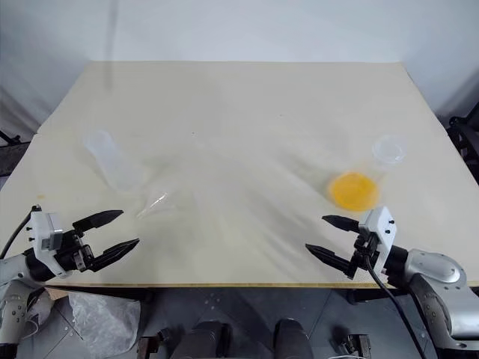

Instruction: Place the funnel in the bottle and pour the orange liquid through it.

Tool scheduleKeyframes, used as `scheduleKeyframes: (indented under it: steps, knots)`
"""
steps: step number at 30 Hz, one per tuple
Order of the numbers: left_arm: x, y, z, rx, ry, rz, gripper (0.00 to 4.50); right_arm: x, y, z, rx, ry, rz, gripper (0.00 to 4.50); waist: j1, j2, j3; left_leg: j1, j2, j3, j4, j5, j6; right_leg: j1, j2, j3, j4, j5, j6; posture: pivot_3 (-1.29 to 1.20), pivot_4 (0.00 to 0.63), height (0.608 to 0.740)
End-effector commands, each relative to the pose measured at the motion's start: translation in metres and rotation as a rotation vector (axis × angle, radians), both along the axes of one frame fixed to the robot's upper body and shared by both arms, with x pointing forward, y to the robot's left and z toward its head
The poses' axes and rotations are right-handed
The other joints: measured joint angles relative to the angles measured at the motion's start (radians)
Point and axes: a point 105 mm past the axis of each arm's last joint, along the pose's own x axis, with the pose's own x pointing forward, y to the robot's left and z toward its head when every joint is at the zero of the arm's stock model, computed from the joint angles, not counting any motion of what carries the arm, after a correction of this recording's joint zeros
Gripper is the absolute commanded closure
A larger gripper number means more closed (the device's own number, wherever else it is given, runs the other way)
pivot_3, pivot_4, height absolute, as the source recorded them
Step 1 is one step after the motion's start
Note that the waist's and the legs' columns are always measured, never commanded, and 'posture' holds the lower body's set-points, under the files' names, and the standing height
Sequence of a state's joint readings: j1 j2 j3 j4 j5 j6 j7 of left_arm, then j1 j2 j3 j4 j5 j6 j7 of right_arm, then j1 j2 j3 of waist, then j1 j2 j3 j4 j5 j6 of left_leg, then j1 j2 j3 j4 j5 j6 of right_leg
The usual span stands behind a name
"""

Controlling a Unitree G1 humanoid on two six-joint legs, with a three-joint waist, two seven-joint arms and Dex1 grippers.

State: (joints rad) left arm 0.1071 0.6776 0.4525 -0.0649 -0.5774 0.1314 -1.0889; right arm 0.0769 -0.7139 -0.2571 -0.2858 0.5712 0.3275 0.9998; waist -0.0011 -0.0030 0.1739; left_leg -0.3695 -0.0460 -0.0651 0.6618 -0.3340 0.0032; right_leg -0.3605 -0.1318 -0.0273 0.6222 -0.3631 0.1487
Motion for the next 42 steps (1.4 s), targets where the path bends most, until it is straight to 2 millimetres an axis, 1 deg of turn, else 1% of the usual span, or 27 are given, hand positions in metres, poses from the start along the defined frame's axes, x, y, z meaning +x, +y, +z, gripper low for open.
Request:
scheduleKeyframes:
  steps: [1,4,5,9,12,13,15,17,20,23,27,30,32,34,38,42]
  knots:
    - [-0.001,0.001,0.007,-0.017,-0.006,0.002,0.00,0.005,0.000,0.013,0.017,-0.066,-0.013,0.02,0.000,0.000,0.000,0.000,0.000,0.000,0.000,0.000,0.000,0.000,0.000,0.000,0.000,0.000,0.000,0.00,0.150,0.740]
    - [0.006,0.002,0.006,-0.019,0.019,0.052,0.00,0.007,0.002,0.014,0.015,-0.072,-0.003,0.02,0.000,0.000,0.000,0.000,0.000,0.000,0.000,0.000,0.000,0.000,0.000,0.000,0.000,0.000,0.000,0.00,0.150,0.740]
    - [0.007,0.002,0.007,-0.046,0.038,0.054,0.00,0.008,0.003,0.015,0.016,-0.075,0.000,0.02,0.000,0.000,0.000,0.000,0.000,0.000,0.000,0.000,0.000,0.000,0.000,0.000,0.000,0.000,0.000,0.00,0.150,0.740]
    - [0.013,0.000,0.021,-0.039,-0.003,0.098,0.00,0.012,0.007,0.018,0.020,-0.082,0.019,0.02,0.000,0.000,0.000,0.000,0.000,0.000,0.000,0.000,0.000,0.000,0.000,0.000,0.000,0.000,0.000,0.00,0.150,0.740]
    - [0.014,0.007,0.029,-0.033,-0.022,0.157,0.00,0.017,0.011,0.018,0.023,-0.081,0.037,0.02,0.000,0.000,0.000,0.000,0.000,-0.001,0.000,0.000,0.000,0.000,0.000,0.000,0.000,0.000,0.000,0.00,0.150,0.740]
    - [0.011,0.012,0.032,-0.048,-0.033,0.183,0.00,0.017,0.012,0.018,0.021,-0.081,0.047,0.02,-0.002,0.000,0.000,0.000,0.000,-0.001,0.000,0.000,0.000,0.000,0.000,0.000,0.000,0.000,0.000,0.00,0.150,0.740]
    - [-0.002,0.029,0.033,-0.063,-0.050,0.246,0.00,0.020,0.015,0.019,0.017,-0.085,0.067,0.02,-0.008,0.000,0.000,0.000,0.000,-0.001,0.000,0.000,0.000,0.000,0.000,0.000,0.000,0.000,0.000,0.00,0.150,0.740]
    - [-0.016,0.048,0.033,-0.044,-0.059,0.334,0.00,0.022,0.019,0.023,0.020,-0.097,0.086,0.02,-0.016,0.000,0.000,0.000,0.001,0.000,-0.001,-0.001,-0.001,-0.001,0.000,0.000,0.000,0.000,0.000,0.00,0.150,0.740]
    - [-0.034,0.069,0.036,-0.042,-0.060,0.434,0.00,0.027,0.024,0.029,0.026,-0.112,0.110,0.02,-0.017,0.001,0.001,0.000,0.002,0.000,-0.001,-0.001,-0.001,-0.001,0.000,-0.001,-0.001,0.000,0.000,0.00,0.150,0.740]
    - [-0.046,0.078,0.035,-0.032,-0.043,0.468,0.00,0.031,0.029,0.032,0.029,-0.122,0.134,0.02,-0.009,0.001,0.001,0.000,0.002,-0.001,0.000,-0.001,-0.001,0.000,0.000,0.000,-0.001,0.000,0.000,0.00,0.150,0.740]
    - [-0.045,0.084,0.042,-0.033,-0.062,0.477,0.00,0.033,0.035,0.036,0.031,-0.134,0.162,0.02,0.007,0.001,0.001,0.000,0.001,-0.002,0.001,-0.001,-0.001,0.001,-0.001,0.000,-0.002,0.000,-0.001,0.00,0.150,0.740]
    - [-0.021,0.087,0.054,-0.046,-0.083,0.467,0.00,0.032,0.041,0.039,0.033,-0.150,0.187,0.02,0.015,0.001,0.001,0.000,0.001,-0.003,0.001,-0.001,-0.001,0.001,-0.001,-0.001,-0.002,0.000,-0.001,0.00,0.150,0.740]
    - [0.008,0.092,0.064,-0.083,-0.112,0.483,0.00,0.032,0.045,0.046,0.042,-0.174,0.193,0.02,0.021,0.001,0.001,0.000,0.001,-0.004,0.001,-0.001,-0.002,0.001,-0.001,-0.003,-0.001,0.000,-0.001,0.00,0.150,0.740]
    - [0.028,0.094,0.069,-0.104,-0.118,0.486,0.00,0.030,0.048,0.050,0.047,-0.191,0.198,0.02,0.024,0.002,0.001,0.000,0.000,-0.005,0.001,0.000,-0.002,0.001,0.000,-0.005,0.001,0.000,-0.002,0.00,0.150,0.740]
    - [0.061,0.089,0.071,-0.120,-0.124,0.434,0.00,0.022,0.053,0.053,0.051,-0.210,0.193,0.02,0.012,0.002,0.001,-0.001,-0.003,-0.005,0.000,-0.001,-0.001,-0.001,0.001,-0.013,0.007,0.000,-0.001,0.00,0.150,0.740]
    - [0.083,0.081,0.071,-0.116,-0.127,0.384,0.00,0.012,0.059,0.052,0.058,-0.222,0.183,0.02,-0.004,0.001,0.002,-0.002,-0.003,-0.007,-0.001,-0.002,0.000,-0.002,0.001,-0.021,0.008,0.000,-0.001,0.00,0.150,0.740]
